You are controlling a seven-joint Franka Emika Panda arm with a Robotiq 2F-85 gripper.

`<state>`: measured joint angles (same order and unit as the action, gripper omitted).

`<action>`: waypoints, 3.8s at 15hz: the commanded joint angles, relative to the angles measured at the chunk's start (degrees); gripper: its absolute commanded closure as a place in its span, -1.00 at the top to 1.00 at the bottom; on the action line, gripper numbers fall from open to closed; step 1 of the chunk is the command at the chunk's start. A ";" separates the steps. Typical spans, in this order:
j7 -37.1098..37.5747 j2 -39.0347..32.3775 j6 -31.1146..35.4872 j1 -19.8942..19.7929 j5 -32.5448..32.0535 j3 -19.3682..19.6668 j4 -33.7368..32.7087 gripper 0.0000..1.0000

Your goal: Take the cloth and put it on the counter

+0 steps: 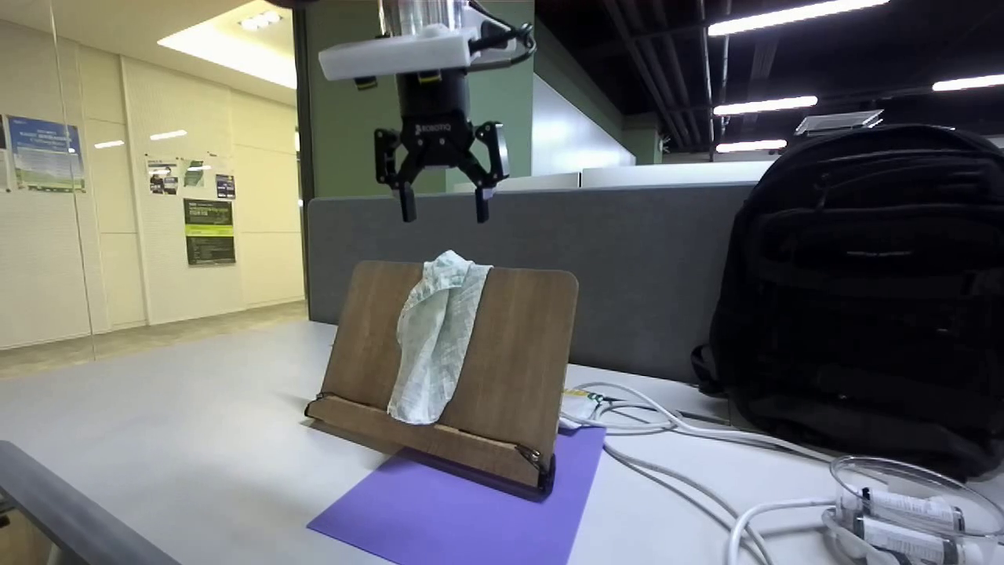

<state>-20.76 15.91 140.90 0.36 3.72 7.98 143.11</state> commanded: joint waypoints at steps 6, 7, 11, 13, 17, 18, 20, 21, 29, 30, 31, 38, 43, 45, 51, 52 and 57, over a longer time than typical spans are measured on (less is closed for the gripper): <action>8.25 -12.36 15.44 0.70 -0.93 -5.63 -3.93 1.00; 8.29 -13.69 16.36 0.82 -0.63 -5.92 -4.48 1.00; 7.84 -18.08 19.49 0.89 0.11 -7.18 -6.40 1.00; 7.21 -19.16 20.36 0.80 1.02 -7.91 -6.96 0.47; 6.06 -19.16 20.58 0.59 3.38 -9.43 -7.19 -0.07; 6.07 -19.01 20.68 0.59 3.56 -9.61 -7.12 -0.23; 5.70 -18.61 20.28 0.49 4.22 -9.92 -6.96 -0.50; 5.19 -18.14 19.59 0.40 5.03 -10.05 -6.79 -0.64; -9.54 -7.97 -1.65 0.23 10.24 -8.38 -2.43 -0.99; -11.88 -6.21 -5.05 0.35 10.15 -7.68 -1.52 -0.99; -13.55 -4.84 -8.07 0.43 9.60 -7.00 -0.98 -0.99; -21.39 1.26 -24.30 1.16 6.05 -3.98 2.60 -0.99; -20.17 -0.80 -25.39 0.95 4.62 -4.52 4.58 -0.99; -18.42 -1.70 -20.37 0.56 4.83 -4.49 5.46 -0.99; -12.20 -4.99 -1.50 -0.27 2.92 -4.78 7.64 -0.45; -10.88 -5.54 0.18 -0.34 2.12 -4.85 7.80 -0.42; -5.72 -6.57 1.45 -0.40 -0.09 -4.48 7.29 0.26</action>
<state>-30.25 8.88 141.79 0.20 5.15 3.39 150.38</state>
